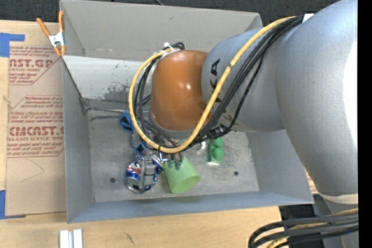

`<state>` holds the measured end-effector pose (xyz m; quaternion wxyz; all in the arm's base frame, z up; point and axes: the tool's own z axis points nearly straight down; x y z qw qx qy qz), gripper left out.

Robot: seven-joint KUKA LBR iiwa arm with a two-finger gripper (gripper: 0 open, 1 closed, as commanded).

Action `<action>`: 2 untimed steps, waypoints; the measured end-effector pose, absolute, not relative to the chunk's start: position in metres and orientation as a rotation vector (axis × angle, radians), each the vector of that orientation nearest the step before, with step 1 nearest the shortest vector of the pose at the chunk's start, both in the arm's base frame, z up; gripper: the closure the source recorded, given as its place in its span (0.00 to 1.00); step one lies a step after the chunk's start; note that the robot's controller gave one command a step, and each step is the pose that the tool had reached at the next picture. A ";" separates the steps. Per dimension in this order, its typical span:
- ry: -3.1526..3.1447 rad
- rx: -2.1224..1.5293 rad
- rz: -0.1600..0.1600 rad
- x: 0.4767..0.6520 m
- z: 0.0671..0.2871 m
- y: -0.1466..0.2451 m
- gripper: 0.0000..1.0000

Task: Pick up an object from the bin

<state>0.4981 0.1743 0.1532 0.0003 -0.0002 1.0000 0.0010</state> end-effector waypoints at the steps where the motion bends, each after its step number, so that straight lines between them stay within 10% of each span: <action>1: 3.143 0.010 -0.001 0.503 0.066 0.141 0.00; 2: 3.141 0.007 0.002 0.504 0.069 0.143 1.00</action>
Offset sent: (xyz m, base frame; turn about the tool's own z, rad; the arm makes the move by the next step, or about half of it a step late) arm 0.0057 -0.0321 -0.0832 0.0046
